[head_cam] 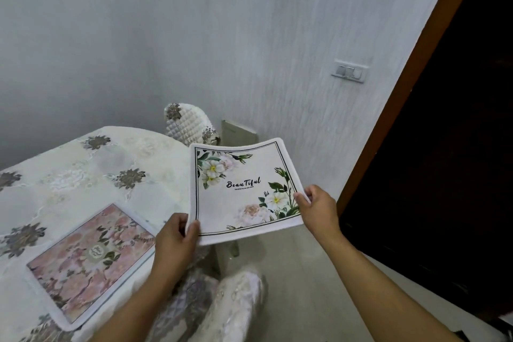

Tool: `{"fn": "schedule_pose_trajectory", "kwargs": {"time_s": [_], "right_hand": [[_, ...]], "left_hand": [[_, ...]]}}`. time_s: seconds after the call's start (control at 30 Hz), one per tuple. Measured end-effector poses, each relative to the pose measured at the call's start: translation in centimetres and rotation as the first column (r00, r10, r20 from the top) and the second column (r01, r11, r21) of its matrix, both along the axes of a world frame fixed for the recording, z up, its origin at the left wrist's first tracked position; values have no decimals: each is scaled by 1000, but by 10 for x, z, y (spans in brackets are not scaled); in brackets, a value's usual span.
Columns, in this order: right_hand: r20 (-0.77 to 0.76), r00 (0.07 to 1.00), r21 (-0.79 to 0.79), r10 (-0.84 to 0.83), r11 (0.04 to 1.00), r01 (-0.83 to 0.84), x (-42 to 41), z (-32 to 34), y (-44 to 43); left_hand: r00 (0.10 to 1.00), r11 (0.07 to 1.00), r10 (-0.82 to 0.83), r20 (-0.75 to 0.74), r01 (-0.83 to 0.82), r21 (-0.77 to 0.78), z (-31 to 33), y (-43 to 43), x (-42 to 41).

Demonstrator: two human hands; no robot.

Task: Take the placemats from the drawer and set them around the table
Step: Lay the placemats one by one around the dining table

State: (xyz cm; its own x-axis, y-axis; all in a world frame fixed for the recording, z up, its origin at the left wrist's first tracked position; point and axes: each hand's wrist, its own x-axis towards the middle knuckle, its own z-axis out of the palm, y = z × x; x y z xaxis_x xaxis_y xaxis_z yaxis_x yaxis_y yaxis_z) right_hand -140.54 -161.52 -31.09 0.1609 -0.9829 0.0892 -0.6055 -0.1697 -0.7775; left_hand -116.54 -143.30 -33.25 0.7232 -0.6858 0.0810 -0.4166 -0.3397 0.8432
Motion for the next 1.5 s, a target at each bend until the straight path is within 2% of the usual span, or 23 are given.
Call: {"fn": "schedule_pose_trajectory", "kwargs": {"time_s": [0.13,0.3,0.53,0.83,1.13,1.33,1.5], "right_hand": [[0,1000,-30,3,1000,-3,-1,-5,-53],[-26,999,8,46,999,-46,5,-23,-120],[-8,962,35,272,962,-272,21,-48,-235],[6,845,13,534,845,-534,59,-38,-355],[-21,709,-13,705,709,-705,191,-46,-417],[-57,677,4,734,678,-735,298,-38,-480],[-87,609,36,788,613,-789,395,-24,-521]], "left_hand": [[1000,1000,-16,-19,16,14,-1,-61,3],[999,998,42,-28,-41,54,-1,-118,-1],[969,965,247,-8,-245,95,-8,-185,-30],[870,864,493,10,-491,111,12,-255,-75],[736,732,676,26,-675,92,0,-300,9],[715,713,699,-9,-697,78,-12,-359,105],[676,676,736,-35,-732,86,-3,-398,177]]}}
